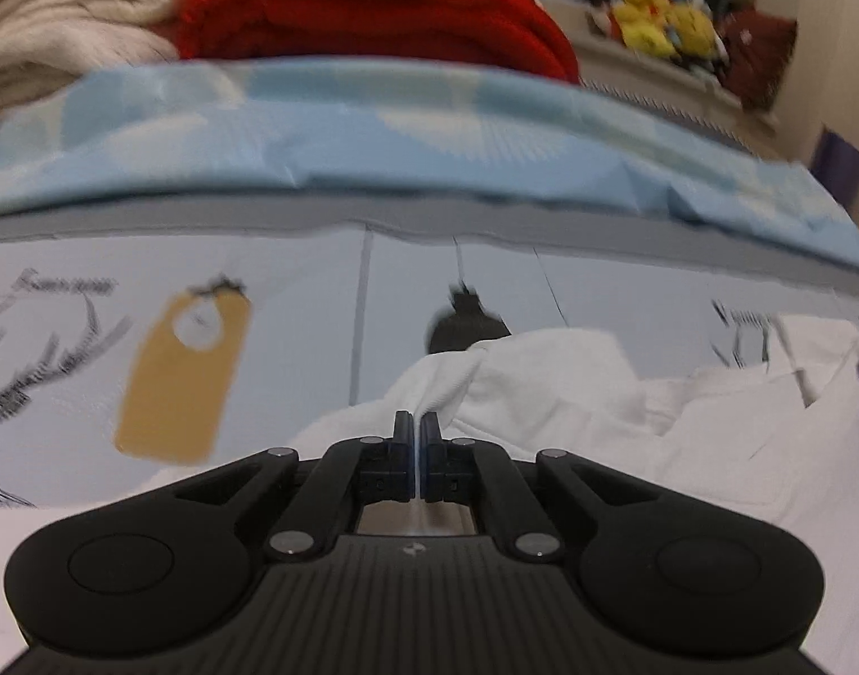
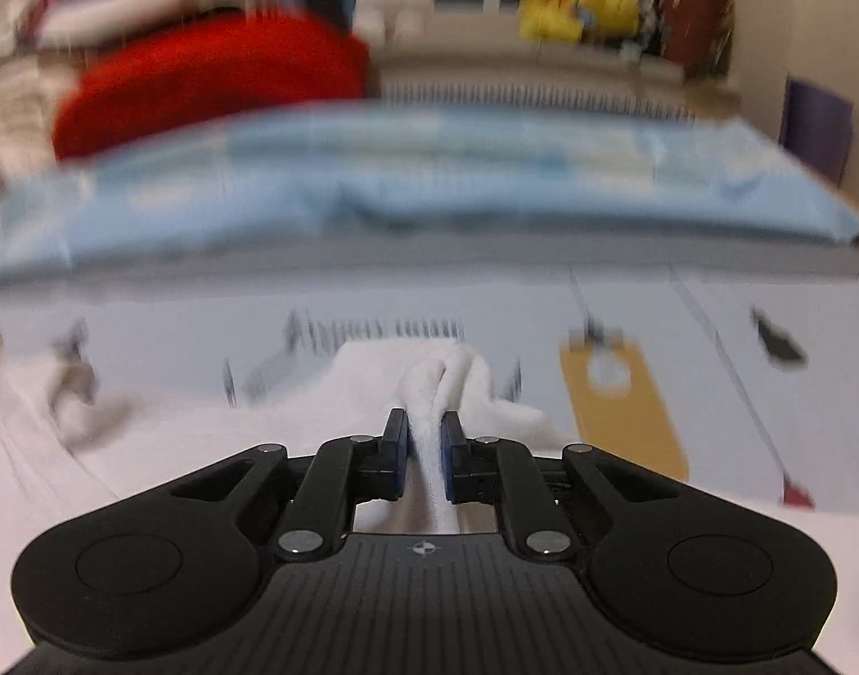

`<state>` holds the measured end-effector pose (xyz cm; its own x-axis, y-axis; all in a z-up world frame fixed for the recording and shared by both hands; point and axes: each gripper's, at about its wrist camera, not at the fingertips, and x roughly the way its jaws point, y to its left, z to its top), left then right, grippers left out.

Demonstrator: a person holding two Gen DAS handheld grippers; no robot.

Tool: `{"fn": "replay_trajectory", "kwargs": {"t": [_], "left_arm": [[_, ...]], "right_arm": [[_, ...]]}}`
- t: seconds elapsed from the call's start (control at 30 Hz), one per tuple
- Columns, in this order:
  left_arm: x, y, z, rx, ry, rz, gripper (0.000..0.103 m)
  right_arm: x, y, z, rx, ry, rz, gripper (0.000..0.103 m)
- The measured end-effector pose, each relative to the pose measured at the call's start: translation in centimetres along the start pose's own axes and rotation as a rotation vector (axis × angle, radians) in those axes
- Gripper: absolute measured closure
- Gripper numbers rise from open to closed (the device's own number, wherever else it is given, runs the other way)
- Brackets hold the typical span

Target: Fold small clothes

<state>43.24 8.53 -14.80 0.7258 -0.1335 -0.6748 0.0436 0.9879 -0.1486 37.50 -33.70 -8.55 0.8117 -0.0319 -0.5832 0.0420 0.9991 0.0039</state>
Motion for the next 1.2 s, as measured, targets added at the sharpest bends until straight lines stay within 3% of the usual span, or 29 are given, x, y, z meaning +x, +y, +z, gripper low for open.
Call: {"fn": "replay_trajectory", "kwargs": {"t": [0.07, 0.13, 0.27, 0.33, 0.4, 0.43, 0.47, 0.53, 0.57, 0.63, 0.73, 0.9, 1.1, 1.2], "left_arm": [[-0.7, 0.4, 0.4, -0.028, -0.013, 0.017, 0.094], [-1.3, 0.8, 0.8, -0.039, 0.002, -0.005, 0.087], [-2.9, 0.5, 0.2, 0.008, 0.047, -0.096, 0.086], [-3.4, 0.0, -0.8, 0.038, 0.095, -0.17, 0.086], [-3.4, -0.6, -2.6, 0.075, 0.171, -0.215, 0.086], [-3.2, -0.9, -3.8, 0.097, 0.231, -0.223, 0.086], [-3.1, -1.1, -4.9, 0.116, 0.281, -0.198, 0.087], [-4.8, -1.5, -6.3, 0.146, 0.252, -0.158, 0.084], [-5.5, -1.7, -6.7, 0.149, 0.28, -0.153, 0.081], [-7.5, -1.6, -7.2, 0.115, 0.302, -0.16, 0.081], [-10.9, -1.7, -9.0, 0.062, 0.38, -0.196, 0.067], [-15.4, -0.8, -15.3, 0.025, 0.535, -0.114, 0.067], [-21.4, 2.5, -20.5, -0.165, 0.501, -0.137, 0.067], [-24.0, 3.9, -22.2, -0.215, 0.466, -0.103, 0.067]], "right_arm": [[-0.1, -0.1, 0.4, 0.002, 0.02, -0.052, 0.08], [-0.4, -0.6, 0.1, 0.014, 0.075, -0.007, 0.078], [-2.4, -0.4, -1.4, -0.065, 0.134, 0.043, 0.078], [-3.3, -0.4, -2.9, -0.086, 0.21, 0.09, 0.072], [-3.6, -0.2, -5.0, -0.152, 0.33, 0.055, 0.07], [-3.9, -0.2, -6.2, -0.19, 0.38, 0.021, 0.071], [-5.0, -0.4, -7.0, -0.201, 0.365, 0.001, 0.069], [-7.0, -0.9, -7.7, -0.172, 0.397, -0.026, 0.066], [-8.1, -1.3, -8.1, -0.144, 0.41, -0.033, 0.066], [-10.5, -2.2, -9.0, -0.089, 0.432, -0.033, 0.066], [-13.6, -3.3, -11.6, -0.022, 0.52, -0.018, 0.066], [-19.0, -4.1, -15.2, 0.045, 0.551, -0.051, 0.064], [-24.5, -4.9, -19.0, 0.093, 0.594, -0.086, 0.064], [-26.5, -5.0, -20.2, 0.102, 0.601, -0.101, 0.064]]}}
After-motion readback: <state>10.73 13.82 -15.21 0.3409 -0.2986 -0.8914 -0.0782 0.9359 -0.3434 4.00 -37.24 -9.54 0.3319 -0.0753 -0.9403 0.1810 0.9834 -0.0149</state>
